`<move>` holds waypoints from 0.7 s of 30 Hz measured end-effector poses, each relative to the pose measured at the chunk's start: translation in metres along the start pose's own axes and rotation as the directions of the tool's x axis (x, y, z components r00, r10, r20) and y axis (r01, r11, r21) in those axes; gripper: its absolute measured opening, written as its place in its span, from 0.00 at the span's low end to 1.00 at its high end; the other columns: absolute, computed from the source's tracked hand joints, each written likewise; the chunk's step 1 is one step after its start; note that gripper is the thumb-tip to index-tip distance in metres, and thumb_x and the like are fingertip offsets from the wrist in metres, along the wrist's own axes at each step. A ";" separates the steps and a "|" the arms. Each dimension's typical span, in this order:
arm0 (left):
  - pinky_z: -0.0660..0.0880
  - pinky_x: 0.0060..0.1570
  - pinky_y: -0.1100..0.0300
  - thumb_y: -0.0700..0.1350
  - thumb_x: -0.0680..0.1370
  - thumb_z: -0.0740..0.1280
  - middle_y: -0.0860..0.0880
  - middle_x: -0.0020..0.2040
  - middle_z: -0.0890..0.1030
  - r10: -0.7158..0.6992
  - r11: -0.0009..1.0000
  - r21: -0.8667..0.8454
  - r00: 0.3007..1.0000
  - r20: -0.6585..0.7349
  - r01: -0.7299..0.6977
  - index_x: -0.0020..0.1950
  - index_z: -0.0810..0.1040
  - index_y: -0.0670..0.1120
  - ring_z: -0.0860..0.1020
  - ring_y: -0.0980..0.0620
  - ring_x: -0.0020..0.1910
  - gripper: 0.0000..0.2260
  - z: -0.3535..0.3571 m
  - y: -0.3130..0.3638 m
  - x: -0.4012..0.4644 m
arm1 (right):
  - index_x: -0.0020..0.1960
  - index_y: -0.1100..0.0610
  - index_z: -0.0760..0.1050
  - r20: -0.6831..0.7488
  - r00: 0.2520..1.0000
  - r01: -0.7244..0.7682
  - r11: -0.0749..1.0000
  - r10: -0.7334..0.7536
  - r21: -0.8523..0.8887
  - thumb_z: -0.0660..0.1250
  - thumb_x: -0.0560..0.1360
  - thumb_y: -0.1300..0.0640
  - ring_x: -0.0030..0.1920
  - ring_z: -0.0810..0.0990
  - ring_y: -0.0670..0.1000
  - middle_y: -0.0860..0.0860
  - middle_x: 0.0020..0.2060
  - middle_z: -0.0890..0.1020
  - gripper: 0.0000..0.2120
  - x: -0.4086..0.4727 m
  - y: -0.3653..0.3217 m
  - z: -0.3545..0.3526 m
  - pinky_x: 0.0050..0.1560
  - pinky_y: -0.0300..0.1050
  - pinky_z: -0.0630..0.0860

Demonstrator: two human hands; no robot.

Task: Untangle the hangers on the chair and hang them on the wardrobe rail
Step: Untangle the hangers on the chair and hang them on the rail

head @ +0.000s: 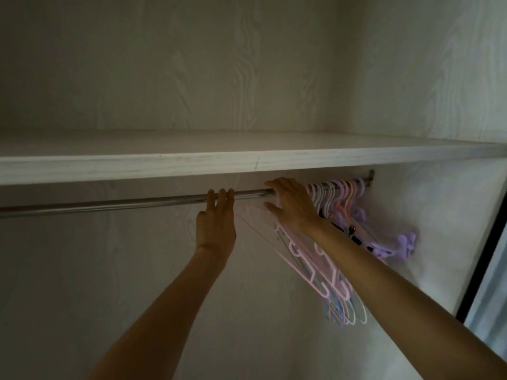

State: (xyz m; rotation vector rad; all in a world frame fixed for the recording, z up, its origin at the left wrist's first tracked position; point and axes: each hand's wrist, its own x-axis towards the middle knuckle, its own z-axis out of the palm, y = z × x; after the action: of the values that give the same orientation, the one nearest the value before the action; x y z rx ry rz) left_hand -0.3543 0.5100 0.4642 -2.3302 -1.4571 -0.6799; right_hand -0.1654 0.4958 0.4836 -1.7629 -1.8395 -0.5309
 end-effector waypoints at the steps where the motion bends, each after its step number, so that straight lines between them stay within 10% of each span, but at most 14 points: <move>1: 0.71 0.61 0.54 0.39 0.80 0.58 0.47 0.78 0.50 0.005 1.000 0.007 1.000 0.001 -0.005 0.78 0.45 0.45 0.49 0.45 0.77 0.31 0.000 0.000 0.001 | 0.69 0.55 0.67 0.025 1.000 0.018 0.999 -0.018 -0.037 0.66 0.75 0.52 0.63 0.70 0.56 0.54 0.63 0.74 0.24 0.000 0.002 0.003 0.62 0.46 0.63; 21: 0.63 0.69 0.51 0.44 0.78 0.63 0.46 0.78 0.43 -0.028 0.986 0.166 0.992 0.122 0.007 0.77 0.40 0.43 0.45 0.44 0.77 0.37 -0.010 0.001 -0.010 | 0.60 0.56 0.76 -0.105 0.994 -0.047 0.990 0.033 -0.129 0.71 0.66 0.59 0.60 0.74 0.58 0.55 0.60 0.76 0.22 -0.036 0.044 -0.026 0.59 0.51 0.72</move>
State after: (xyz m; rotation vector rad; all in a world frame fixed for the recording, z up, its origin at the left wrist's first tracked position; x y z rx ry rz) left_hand -0.3590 0.4969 0.4667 -2.2694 -1.5256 -0.4071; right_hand -0.1185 0.4547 0.4781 -1.8182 -1.7297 -0.7283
